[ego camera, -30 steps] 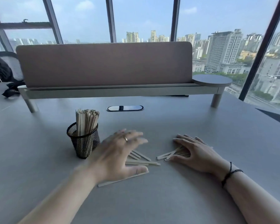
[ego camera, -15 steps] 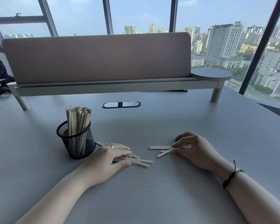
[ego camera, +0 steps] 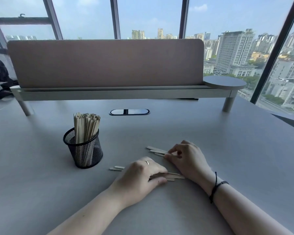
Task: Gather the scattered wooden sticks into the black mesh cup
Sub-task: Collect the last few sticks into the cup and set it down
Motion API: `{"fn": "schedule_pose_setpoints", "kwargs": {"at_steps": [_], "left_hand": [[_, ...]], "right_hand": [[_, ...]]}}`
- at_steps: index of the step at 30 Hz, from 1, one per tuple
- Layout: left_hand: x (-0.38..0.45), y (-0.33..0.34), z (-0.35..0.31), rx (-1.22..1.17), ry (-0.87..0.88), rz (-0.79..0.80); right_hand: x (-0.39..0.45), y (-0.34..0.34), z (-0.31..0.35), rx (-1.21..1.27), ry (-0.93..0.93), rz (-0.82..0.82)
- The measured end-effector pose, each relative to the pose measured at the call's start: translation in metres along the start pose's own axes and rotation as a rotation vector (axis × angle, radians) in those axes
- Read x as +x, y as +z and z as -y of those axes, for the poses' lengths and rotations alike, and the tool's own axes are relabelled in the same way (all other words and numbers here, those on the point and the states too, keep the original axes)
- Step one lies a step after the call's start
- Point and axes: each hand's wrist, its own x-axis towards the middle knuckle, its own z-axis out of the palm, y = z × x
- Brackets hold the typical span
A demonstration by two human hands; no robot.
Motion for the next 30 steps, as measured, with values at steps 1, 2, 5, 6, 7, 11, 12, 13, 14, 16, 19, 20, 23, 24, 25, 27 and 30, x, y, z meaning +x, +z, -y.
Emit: {"fn": "schedule_pose_setpoints", "kwargs": {"at_steps": [1, 2, 5, 6, 7, 11, 12, 13, 14, 16, 19, 20, 23, 24, 25, 27, 30], "left_hand": [[0.003, 0.002, -0.004, 0.007, 0.011, 0.003], [0.004, 0.001, -0.007, 0.009, 0.017, 0.002], [0.001, -0.007, -0.007, 0.128, 0.022, -0.081], [-0.002, -0.012, -0.004, 0.210, 0.004, -0.115], [-0.005, -0.018, -0.001, 0.275, -0.041, -0.116], [-0.021, -0.040, 0.024, 0.388, -0.308, 0.090], [-0.022, -0.042, 0.028, 0.391, -0.353, 0.129], [-0.023, -0.042, 0.032, 0.383, -0.390, 0.155], [-0.023, -0.040, 0.033, 0.375, -0.415, 0.173], [-0.019, -0.036, 0.032, 0.379, -0.419, 0.191], [-0.013, -0.028, 0.027, 0.368, -0.371, 0.205], [-0.011, -0.026, 0.025, 0.352, -0.356, 0.198], [-0.007, -0.018, 0.019, 0.309, -0.310, 0.168], [-0.006, -0.015, 0.018, 0.295, -0.296, 0.156], [-0.005, -0.014, 0.017, 0.279, -0.282, 0.141], [-0.003, -0.012, 0.016, 0.253, -0.263, 0.118], [-0.002, -0.011, 0.014, 0.248, -0.268, 0.108]], "right_hand": [[0.000, 0.004, 0.007, 0.027, -0.006, 0.016], [0.000, 0.007, 0.015, 0.064, -0.021, 0.039], [-0.005, 0.007, 0.032, 0.206, -0.084, 0.083], [-0.008, 0.004, 0.032, 0.222, -0.105, 0.047], [-0.010, -0.002, 0.031, 0.215, -0.114, -0.015], [-0.018, -0.022, 0.008, 0.175, 0.048, -0.036], [-0.019, -0.024, 0.004, 0.139, 0.074, 0.045], [-0.020, -0.022, 0.001, 0.093, 0.075, 0.128], [-0.021, -0.020, 0.000, 0.058, 0.063, 0.193], [-0.021, -0.013, 0.006, 0.063, 0.041, 0.263], [-0.019, -0.001, 0.027, 0.136, -0.003, 0.287], [-0.017, 0.001, 0.034, 0.159, -0.007, 0.284], [-0.009, 0.008, 0.050, 0.232, 0.011, 0.239], [-0.006, 0.010, 0.053, 0.267, 0.030, 0.225], [-0.003, 0.013, 0.054, 0.315, 0.057, 0.212], [0.002, 0.018, 0.056, 0.449, 0.109, 0.182], [0.006, 0.022, 0.057, 0.746, 0.172, 0.143]]}}
